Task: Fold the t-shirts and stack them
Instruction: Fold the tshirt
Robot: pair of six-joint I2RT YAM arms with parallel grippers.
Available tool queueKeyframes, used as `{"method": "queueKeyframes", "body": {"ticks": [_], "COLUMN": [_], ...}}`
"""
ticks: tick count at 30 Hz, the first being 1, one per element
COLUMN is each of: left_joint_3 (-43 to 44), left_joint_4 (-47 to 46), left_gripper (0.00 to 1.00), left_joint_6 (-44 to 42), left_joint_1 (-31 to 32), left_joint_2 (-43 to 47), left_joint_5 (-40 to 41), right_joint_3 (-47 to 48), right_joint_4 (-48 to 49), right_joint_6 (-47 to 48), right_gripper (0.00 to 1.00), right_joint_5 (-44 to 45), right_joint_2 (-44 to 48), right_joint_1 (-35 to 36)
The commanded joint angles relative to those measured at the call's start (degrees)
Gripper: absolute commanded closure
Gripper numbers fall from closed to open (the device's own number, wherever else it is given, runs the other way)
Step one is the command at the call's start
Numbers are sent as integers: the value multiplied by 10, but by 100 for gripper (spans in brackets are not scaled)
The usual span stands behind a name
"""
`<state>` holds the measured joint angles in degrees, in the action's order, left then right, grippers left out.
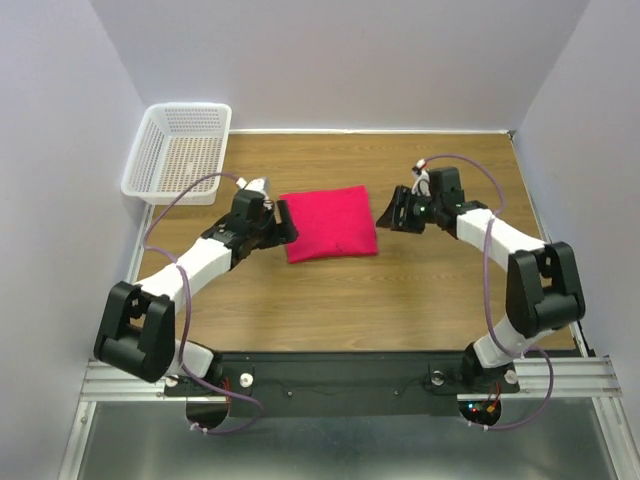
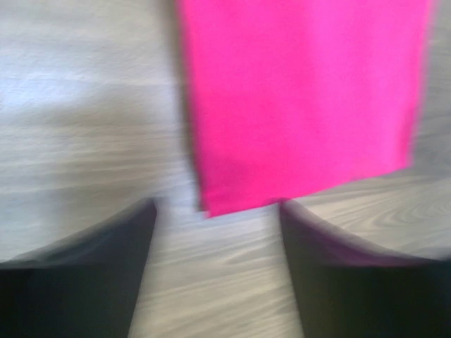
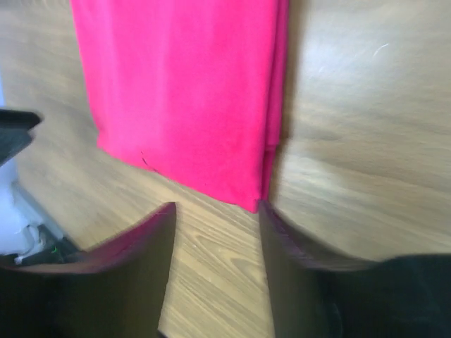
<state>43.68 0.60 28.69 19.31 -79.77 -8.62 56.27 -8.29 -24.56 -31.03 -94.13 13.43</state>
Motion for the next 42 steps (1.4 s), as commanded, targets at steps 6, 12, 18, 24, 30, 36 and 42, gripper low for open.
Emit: {"method": "queueKeyframes", "body": {"ticks": [6,12,18,24,30,36,42], "left_joint_3": [200,333,422,463,488,502,479], "left_joint_4": [106,139,133,125,122,122,114], "left_gripper": [12,26,32,32,33,40,45], "left_joint_6": [-136,-225,-300,-347,-364,-370,-375], "left_joint_1": [236,357,404,427,430,430,430], "left_joint_2": [-22,-163,-278,-354,-405,-444,-454], "left_joint_5": [243,373,379,382,379,378,383], "right_joint_3": [64,25,0,0,4,9,6], "right_joint_4": [-212,-257,-264,-262,-250,-237,-212], "right_joint_6": [22,-8,-18,-22,-25,-30,-44], "right_gripper": [9,0,0,0,0,0,0], "right_joint_5": [239,323,313,264,250,215,189], "right_joint_2": [90,143,151,133,113,92,85], "right_joint_1": [-12,-39,-117,-132,-132,-132,-132]}}
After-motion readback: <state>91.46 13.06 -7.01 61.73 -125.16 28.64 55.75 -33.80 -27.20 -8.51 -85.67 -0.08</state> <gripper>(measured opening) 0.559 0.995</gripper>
